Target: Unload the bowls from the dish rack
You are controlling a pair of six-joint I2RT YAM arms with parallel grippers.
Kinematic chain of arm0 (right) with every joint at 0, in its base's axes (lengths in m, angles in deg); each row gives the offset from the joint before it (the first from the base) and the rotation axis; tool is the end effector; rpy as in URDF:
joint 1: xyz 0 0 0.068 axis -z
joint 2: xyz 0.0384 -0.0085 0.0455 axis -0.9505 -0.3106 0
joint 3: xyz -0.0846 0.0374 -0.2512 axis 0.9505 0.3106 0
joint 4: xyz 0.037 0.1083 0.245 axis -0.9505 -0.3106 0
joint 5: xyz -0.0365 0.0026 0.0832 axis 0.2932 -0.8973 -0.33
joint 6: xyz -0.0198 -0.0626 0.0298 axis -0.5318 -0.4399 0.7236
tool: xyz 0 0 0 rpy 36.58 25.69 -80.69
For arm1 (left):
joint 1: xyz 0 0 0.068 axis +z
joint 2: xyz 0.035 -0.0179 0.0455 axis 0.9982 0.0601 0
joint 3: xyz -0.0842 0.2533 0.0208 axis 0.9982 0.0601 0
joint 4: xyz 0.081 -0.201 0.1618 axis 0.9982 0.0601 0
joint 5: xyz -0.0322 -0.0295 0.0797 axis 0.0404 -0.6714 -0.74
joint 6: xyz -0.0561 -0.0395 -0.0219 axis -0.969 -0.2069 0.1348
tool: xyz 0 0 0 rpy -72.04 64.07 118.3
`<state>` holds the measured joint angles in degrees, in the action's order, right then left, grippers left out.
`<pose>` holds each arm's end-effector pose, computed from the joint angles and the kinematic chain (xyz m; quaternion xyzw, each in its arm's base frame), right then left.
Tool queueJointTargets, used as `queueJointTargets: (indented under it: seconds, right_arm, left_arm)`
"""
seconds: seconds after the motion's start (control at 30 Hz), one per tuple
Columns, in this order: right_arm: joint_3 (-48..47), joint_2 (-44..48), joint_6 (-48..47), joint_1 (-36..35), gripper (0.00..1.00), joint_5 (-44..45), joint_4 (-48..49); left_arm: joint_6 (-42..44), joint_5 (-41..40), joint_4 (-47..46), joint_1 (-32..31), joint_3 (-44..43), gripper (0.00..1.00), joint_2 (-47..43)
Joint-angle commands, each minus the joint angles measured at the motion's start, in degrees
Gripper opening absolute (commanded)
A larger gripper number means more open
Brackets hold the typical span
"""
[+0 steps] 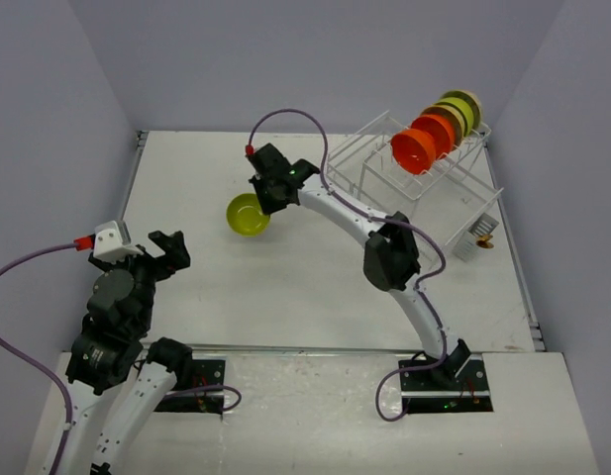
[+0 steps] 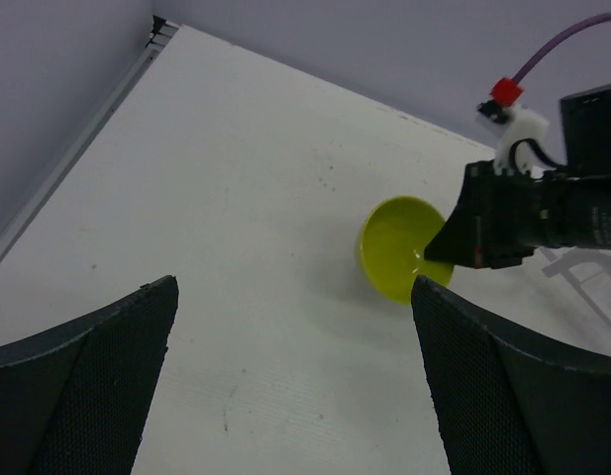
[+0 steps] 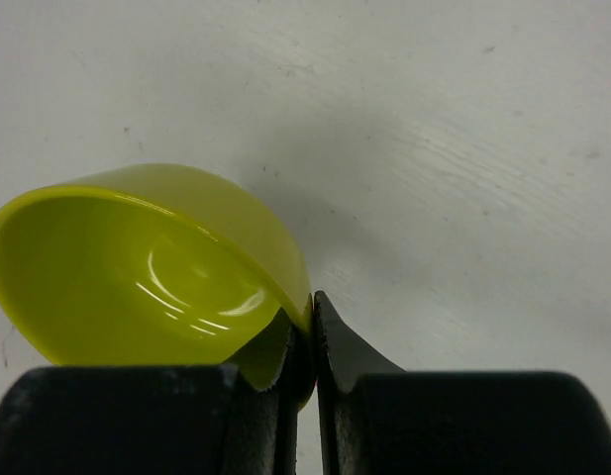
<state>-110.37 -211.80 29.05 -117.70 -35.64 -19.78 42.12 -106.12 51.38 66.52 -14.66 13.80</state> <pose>0.3853 0.3898 0.2325 -0.2079 0.9173 0.1504 0.3046 0.1062 -0.0094 0.3419 -0.1843 0.7277 -0.0728 0.6566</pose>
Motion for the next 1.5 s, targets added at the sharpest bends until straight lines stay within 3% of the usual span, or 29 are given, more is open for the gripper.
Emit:
queueJointTargets:
  seconds: [0.0,0.13,0.27,0.33,0.47,0.53,0.67,0.77,0.8,0.9,0.93,0.97,1.1,1.23,1.47]
  right_arm:
    - [-10.26,-6.46,6.17,0.10,0.00,-5.81,-4.54]
    - [-6.67,-7.45,6.44,0.19,0.00,-6.07,-2.17]
    - [-8.86,-9.03,5.03,0.36,0.02,-6.43,-4.62]
    - [-7.46,-7.99,4.77,0.45,0.46,-6.69,-4.19]
    - [-4.73,-2.72,4.86,0.45,0.54,-6.69,-3.05]
    - [-4.11,0.53,4.51,0.45,0.56,-5.73,-3.13]
    - [-0.10,15.54,-0.49,-0.16,0.55,-0.73,-4.36]
    - [10.59,29.78,-7.87,-0.95,0.55,13.74,-2.80]
    - [14.13,33.55,-10.06,-1.04,0.55,25.62,-1.48]
    - [29.34,45.96,-22.52,-0.78,0.63,43.08,7.56]
    - [32.68,48.16,-30.74,-0.35,0.64,51.67,10.89]
    - [35.93,50.36,-33.44,1.22,0.65,54.02,14.23]
    - [38.77,52.66,-39.00,5.36,0.64,57.47,14.27]
    - [39.83,53.72,-40.05,8.97,0.59,53.35,14.18]
    - [38.17,47.49,-42.96,11.61,0.54,51.85,14.18]
  left_arm:
    - [-1.02,-2.38,-0.05,-0.10,-0.86,1.00,-0.48]
    - [-0.76,-1.50,-0.14,-0.10,-0.95,1.00,0.65]
    - [-0.49,-0.53,-0.40,-0.10,-0.86,1.00,1.45]
    - [-0.49,-0.44,-0.40,-0.10,-0.86,1.00,1.80]
    - [-0.40,-0.09,-0.58,-0.10,-0.77,1.00,1.63]
    - [-0.23,0.17,-0.75,-0.10,-0.60,1.00,1.89]
    - [0.12,1.40,-0.93,-0.10,-0.51,1.00,3.03]
    - [0.74,3.86,-2.07,-0.18,0.19,1.00,5.13]
    - [1.17,5.08,-2.33,-0.18,0.19,1.00,6.18]
    - [1.96,7.46,-2.42,-0.18,-0.16,1.00,10.84]
    - [2.14,7.73,-2.42,-0.18,-0.33,1.00,11.81]
    - [2.23,7.82,-2.25,-0.10,-0.68,1.00,13.47]
    - [2.23,8.17,-2.25,-0.10,-0.60,1.00,14.19]
    - [2.06,6.94,-2.16,-0.10,-0.42,1.00,13.49]
    - [2.06,7.38,-2.16,-0.10,-0.51,1.00,13.75]
